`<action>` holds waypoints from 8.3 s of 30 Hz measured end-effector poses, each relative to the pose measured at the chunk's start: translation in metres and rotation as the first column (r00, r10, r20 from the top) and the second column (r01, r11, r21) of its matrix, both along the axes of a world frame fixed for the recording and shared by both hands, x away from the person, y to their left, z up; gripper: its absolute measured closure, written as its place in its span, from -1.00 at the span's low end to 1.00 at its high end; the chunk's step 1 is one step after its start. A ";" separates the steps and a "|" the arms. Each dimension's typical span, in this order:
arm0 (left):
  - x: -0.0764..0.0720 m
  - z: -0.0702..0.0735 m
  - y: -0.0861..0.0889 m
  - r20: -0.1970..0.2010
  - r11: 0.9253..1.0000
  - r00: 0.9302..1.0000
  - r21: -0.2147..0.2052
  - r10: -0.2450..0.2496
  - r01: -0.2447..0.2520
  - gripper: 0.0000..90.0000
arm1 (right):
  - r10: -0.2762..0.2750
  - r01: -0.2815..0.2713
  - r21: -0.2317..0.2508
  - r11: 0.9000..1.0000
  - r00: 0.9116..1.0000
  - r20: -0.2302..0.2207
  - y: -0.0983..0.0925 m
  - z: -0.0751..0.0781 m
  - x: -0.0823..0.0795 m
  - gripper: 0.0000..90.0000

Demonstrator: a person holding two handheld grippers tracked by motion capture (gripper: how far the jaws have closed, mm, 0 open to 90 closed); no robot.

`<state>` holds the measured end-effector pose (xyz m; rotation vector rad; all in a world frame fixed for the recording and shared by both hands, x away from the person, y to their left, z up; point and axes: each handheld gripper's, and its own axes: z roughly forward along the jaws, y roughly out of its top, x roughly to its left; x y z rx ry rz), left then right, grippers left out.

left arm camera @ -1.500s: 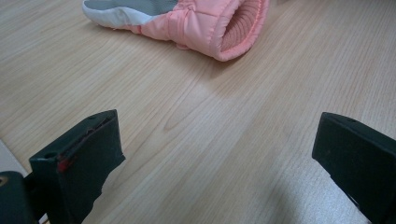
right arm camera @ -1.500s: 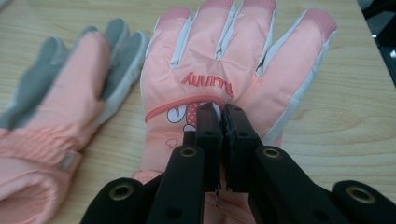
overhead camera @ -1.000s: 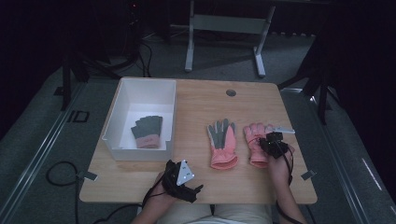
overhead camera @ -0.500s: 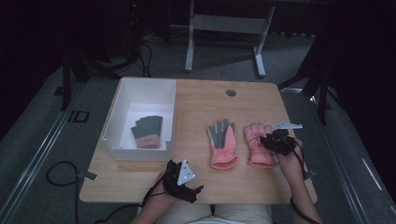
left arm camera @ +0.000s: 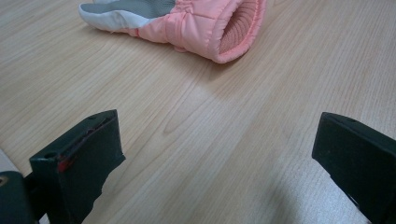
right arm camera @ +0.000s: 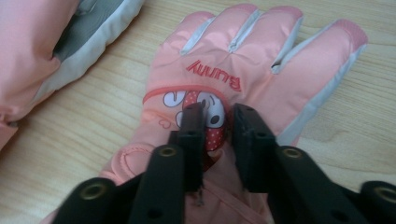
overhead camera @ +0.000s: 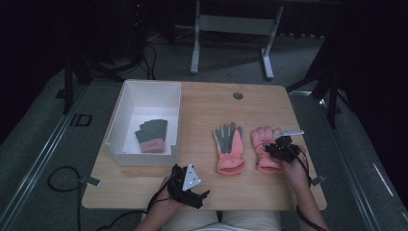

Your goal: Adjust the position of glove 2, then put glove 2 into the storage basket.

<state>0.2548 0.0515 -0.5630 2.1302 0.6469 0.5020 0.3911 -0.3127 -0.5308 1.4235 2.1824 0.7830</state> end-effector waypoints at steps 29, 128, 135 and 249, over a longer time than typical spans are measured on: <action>-0.001 0.000 0.000 0.004 1.000 1.000 -0.003 0.002 -0.002 -0.97 | -0.058 0.046 0.064 0.997 0.976 0.208 0.035 0.119 -0.032 0.94; 0.091 0.108 -0.054 0.019 0.988 0.998 -0.145 0.057 -0.054 -0.64 | 0.225 -0.237 0.055 0.970 0.960 0.167 0.080 0.072 -0.009 0.53; 0.135 0.078 -0.056 -0.148 0.979 0.979 -0.126 0.140 -0.159 -0.48 | 0.212 -0.225 0.070 0.972 0.965 0.153 0.094 0.062 0.000 0.55; 0.127 0.194 0.199 -0.321 0.939 0.903 -0.099 0.284 -0.330 0.80 | 0.520 -0.555 0.305 0.774 0.832 0.195 0.339 0.161 0.043 0.56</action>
